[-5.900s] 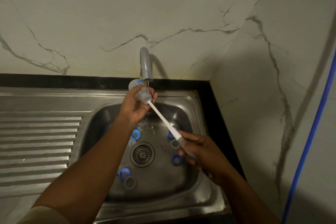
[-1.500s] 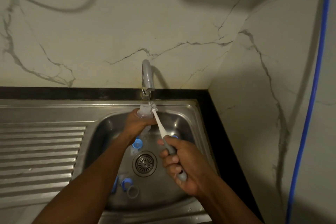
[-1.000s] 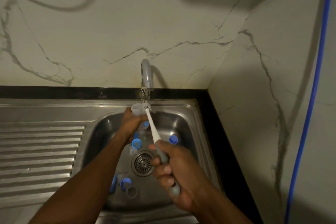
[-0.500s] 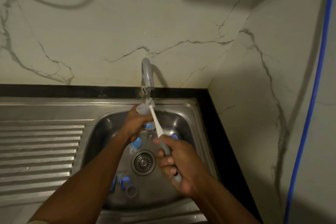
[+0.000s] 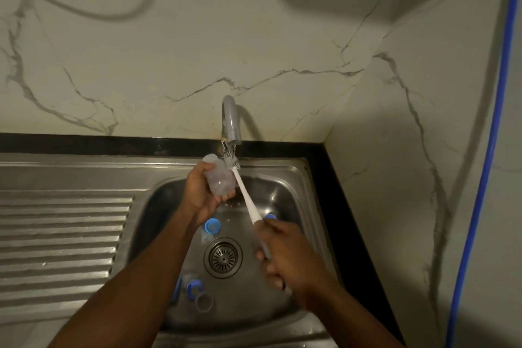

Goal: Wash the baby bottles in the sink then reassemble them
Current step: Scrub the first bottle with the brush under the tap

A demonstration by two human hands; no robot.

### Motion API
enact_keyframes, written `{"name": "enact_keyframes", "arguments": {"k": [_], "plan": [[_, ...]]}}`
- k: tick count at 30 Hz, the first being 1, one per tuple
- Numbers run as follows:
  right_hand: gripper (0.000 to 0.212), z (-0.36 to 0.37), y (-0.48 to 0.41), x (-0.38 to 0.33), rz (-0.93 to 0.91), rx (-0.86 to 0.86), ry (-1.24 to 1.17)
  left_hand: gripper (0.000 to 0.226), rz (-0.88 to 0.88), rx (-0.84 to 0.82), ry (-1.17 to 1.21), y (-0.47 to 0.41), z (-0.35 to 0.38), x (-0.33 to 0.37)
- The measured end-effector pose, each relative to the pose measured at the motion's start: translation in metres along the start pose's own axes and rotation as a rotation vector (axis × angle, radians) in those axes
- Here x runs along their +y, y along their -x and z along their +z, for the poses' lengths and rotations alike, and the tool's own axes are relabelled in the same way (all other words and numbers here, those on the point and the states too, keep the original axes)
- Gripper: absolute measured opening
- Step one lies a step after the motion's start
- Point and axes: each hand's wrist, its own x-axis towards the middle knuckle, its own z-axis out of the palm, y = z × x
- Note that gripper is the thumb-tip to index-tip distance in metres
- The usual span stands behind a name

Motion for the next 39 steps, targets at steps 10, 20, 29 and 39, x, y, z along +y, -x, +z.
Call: {"name": "enact_keyframes", "arguments": {"k": [10, 20, 29, 39], "plan": [[0.028, -0.006, -0.013, 0.021, -0.234, 0.138, 0.346, 0.048, -0.087, 0.051, 0.067, -0.012, 0.037, -0.009], [0.028, -0.001, -0.009, 0.023, -0.151, 0.101, 0.269, 0.048, -0.197, 0.148, 0.289, -0.020, 0.016, -0.011], [0.030, -0.001, -0.003, 0.019, -0.082, 0.114, 0.100, 0.065, -0.107, 0.082, 0.195, -0.020, 0.032, -0.003], [0.030, -0.001, -0.012, 0.026, -0.103, 0.194, 0.139, 0.044, -0.211, 0.140, 0.246, -0.012, 0.042, -0.008]]}}
